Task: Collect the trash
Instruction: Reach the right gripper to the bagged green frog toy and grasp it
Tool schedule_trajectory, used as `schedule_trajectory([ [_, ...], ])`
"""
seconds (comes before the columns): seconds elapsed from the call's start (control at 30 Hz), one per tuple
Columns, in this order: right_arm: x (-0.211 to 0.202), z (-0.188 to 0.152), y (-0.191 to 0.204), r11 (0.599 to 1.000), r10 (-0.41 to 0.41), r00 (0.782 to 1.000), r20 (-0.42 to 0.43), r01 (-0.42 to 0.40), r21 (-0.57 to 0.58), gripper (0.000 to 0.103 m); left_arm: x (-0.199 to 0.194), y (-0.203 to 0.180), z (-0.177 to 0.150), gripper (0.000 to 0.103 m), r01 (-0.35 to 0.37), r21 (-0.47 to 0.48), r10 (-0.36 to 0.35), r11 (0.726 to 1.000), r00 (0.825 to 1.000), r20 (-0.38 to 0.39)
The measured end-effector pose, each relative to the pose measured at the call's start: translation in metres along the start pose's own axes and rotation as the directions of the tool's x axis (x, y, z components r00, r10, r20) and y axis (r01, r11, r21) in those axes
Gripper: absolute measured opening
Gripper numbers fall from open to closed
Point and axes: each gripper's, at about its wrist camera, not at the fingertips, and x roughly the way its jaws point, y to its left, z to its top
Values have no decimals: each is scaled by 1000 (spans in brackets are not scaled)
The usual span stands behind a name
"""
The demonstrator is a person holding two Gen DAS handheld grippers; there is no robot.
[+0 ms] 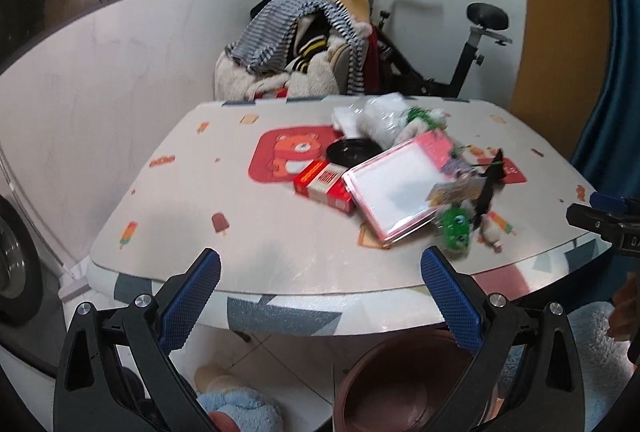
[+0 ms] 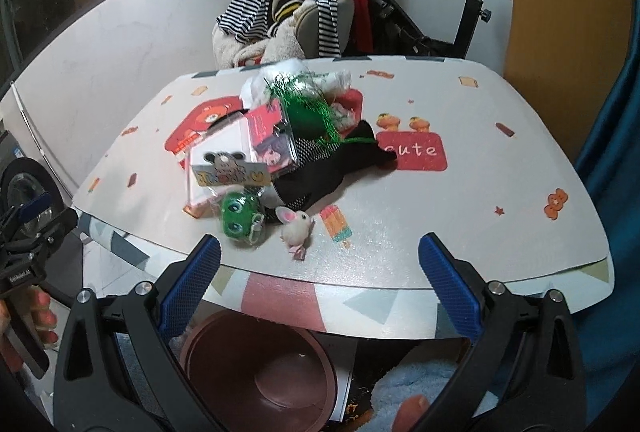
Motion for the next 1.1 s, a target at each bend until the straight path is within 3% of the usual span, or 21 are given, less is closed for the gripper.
schedule_trajectory([
  [0.2, 24, -5, 2, 998, -39, 999, -26, 38, -40, 97, 21, 21, -9, 98, -11, -81, 6, 997, 998, -55],
  [0.3, 33, -4, 6, 1000, 11, 1000, -24, -12, -28, 97, 27, 33, -11, 98, 15, -150, -25, 988, 998, -63],
  [0.43, 49, -4, 19, 995, 94, 995, -14, -94, -15, 97, 30, 41, -11, 98, 1, -177, -12, 984, 998, -59],
  [0.53, 69, -3, 39, 979, 202, 979, -34, -203, -31, 82, 32, 47, -13, 98, -3, -190, -8, 982, 998, -60],
  [0.63, 88, -3, 57, 970, 238, 970, -56, -239, -29, 81, 34, 52, -15, 98, 0, -208, -16, 978, 997, -72],
  [0.8, 128, 1, 65, 985, 173, 978, -118, -173, 5, 74, 36, 55, -17, 98, 14, -221, -32, 975, 997, -76],
  [0.87, 136, 2, 65, 989, 150, 980, -131, -149, 21, 61, 35, 55, -17, 97, 16, -221, -33, 975, 997, -76],
  [0.93, 136, 5, 69, 987, 159, 977, -146, -159, 10, 51, 34, 54, -16, 97, 14, -223, -31, 975, 997, -74],
  [1.1, 118, 4, 70, 979, 201, 972, -121, -202, 2, 49, 35, 53, -14, 93, 27, -241, -47, 970, 996, -78],
])
